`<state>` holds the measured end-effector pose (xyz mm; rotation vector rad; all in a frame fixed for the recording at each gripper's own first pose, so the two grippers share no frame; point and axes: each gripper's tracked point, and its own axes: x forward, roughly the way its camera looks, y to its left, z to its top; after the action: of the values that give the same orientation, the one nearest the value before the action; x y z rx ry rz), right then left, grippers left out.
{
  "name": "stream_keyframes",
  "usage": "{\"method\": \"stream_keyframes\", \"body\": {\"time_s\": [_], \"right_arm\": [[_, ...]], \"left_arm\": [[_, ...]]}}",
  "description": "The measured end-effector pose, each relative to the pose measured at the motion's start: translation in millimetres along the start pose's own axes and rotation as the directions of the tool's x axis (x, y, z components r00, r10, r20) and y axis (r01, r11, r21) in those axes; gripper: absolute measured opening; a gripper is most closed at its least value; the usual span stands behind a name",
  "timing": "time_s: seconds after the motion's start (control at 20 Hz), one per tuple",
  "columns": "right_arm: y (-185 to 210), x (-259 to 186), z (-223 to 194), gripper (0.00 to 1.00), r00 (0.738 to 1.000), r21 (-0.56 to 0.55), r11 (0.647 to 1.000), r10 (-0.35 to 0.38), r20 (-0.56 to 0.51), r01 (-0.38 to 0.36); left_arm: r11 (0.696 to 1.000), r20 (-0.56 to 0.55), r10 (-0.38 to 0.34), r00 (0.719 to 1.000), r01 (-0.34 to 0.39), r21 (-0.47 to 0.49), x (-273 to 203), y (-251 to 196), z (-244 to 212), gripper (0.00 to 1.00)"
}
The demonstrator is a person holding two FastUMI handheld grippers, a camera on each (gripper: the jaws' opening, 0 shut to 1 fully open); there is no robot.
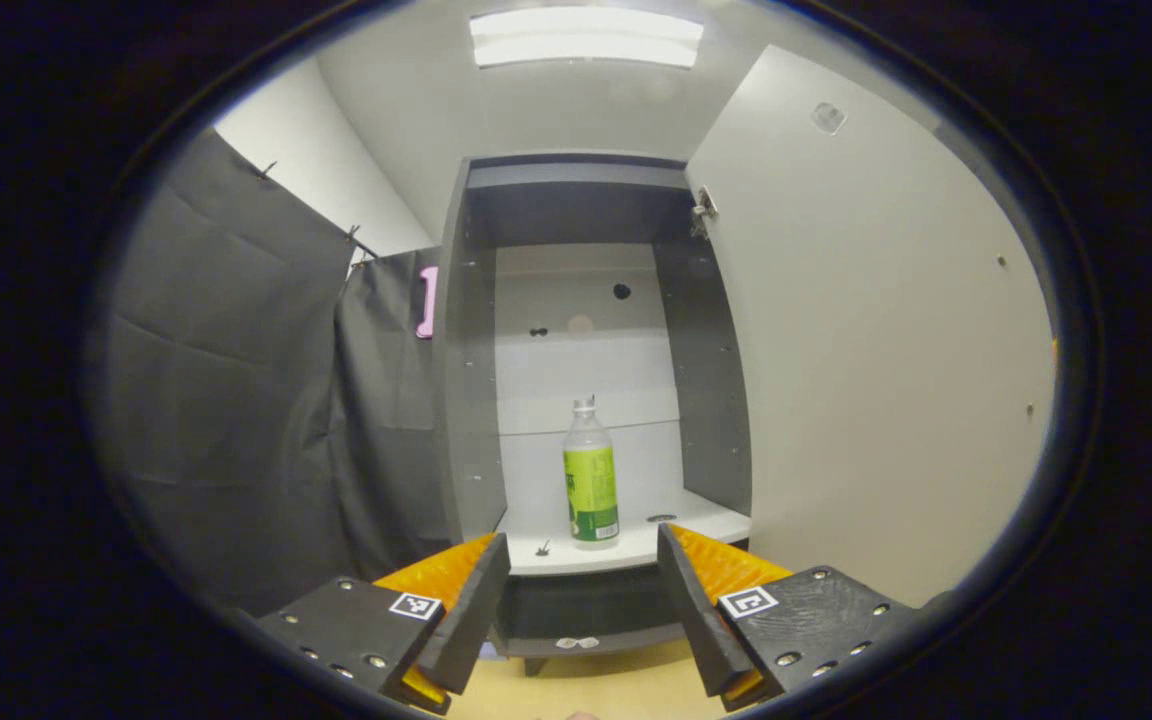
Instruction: Open the cabinet door with the right hand, grasp the bottle in the cabinet with the left hand and place it on the coaster, then close the cabinet door with the right hand.
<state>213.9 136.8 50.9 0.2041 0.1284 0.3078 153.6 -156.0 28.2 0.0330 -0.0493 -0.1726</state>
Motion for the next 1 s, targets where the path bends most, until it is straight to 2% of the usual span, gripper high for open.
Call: {"method": "stream_keyframes", "body": {"time_s": [0.05, 0.1, 0.2, 0.25, 0.3, 0.45, 0.55, 0.6, 0.65, 0.7, 0.8, 0.85, 0.9, 1.0], "right_arm": [[-4, -4, -2, 0.94, 0.999, -0.006, 0.999, -0.035, 0.003, 0.035], [-14, -8, -2, 0.98, 0.996, -0.029, 0.995, -0.091, 0.015, 0.091], [-36, -20, -2, 0.97, 0.978, -0.085, 0.975, -0.203, 0.039, 0.205], [-43, -21, -3, 0.97, 0.970, -0.098, 0.965, -0.240, 0.045, 0.244], [-48, -25, -2, 0.96, 0.960, -0.105, 0.955, -0.274, 0.050, 0.278], [-63, -32, -4, 0.96, 0.931, -0.104, 0.925, -0.361, 0.056, 0.365], [-71, -39, -5, 0.97, 0.914, -0.087, 0.910, -0.403, 0.051, 0.406], [-73, -41, -6, 0.94, 0.908, -0.078, 0.904, -0.417, 0.051, 0.419], [-73, -43, -6, 0.96, 0.903, -0.071, 0.900, -0.427, 0.050, 0.430], [-74, -45, -6, 0.93, 0.896, -0.069, 0.894, -0.440, 0.050, 0.443], [-78, -48, -7, 0.93, 0.884, -0.071, 0.881, -0.465, 0.049, 0.468], [-79, -48, -8, 0.93, 0.880, -0.072, 0.877, -0.473, 0.045, 0.476], [-80, -48, -10, 0.97, 0.877, -0.073, 0.874, -0.479, 0.043, 0.481], [-80, -49, -12, 0.96, 0.872, -0.073, 0.869, -0.489, 0.031, 0.490]], "left_arm": [[1.000, -0.002, -0.016, 1.000, 0.016, -0.005, 13, -1, -1, 0.85], [1.000, -0.002, -0.027, 1.000, 0.027, -0.013, 24, -1, -2, 0.89], [0.998, -0.005, -0.050, 0.999, 0.050, -0.035, 47, -1, -5, 0.85], [0.997, -0.007, -0.060, 0.998, 0.060, -0.046, 59, -2, -7, 0.89], [0.996, -0.008, -0.071, 0.997, 0.071, -0.056, 70, -3, -8, 0.85], [0.992, -0.007, -0.098, 0.995, 0.097, -0.075, 103, -4, -11, 0.85], [0.991, -0.003, -0.104, 0.995, 0.103, -0.085, 126, -4, -14, 0.82], [0.991, -0.001, -0.102, 0.995, 0.102, -0.084, 139, -3, -16, 0.85], [0.992, -0.006, -0.097, 0.995, 0.096, -0.085, 150, 0, -20, 0.88], [0.991, -0.013, -0.095, 0.995, 0.094, -0.094, 161, 2, -23, 0.88], [0.990, -0.036, -0.099, 0.994, 0.095, -0.105, 184, 4, -35, 0.85], [0.990, -0.051, -0.097, 0.994, 0.091, -0.110, 193, 6, -42, 0.88], [0.988, -0.062, -0.108, 0.992, 0.100, -0.121, 201, 5, -46, 0.88], [0.985, -0.089, -0.125, 0.988, 0.112, -0.132, 215, 3, -59, 0.88]]}}
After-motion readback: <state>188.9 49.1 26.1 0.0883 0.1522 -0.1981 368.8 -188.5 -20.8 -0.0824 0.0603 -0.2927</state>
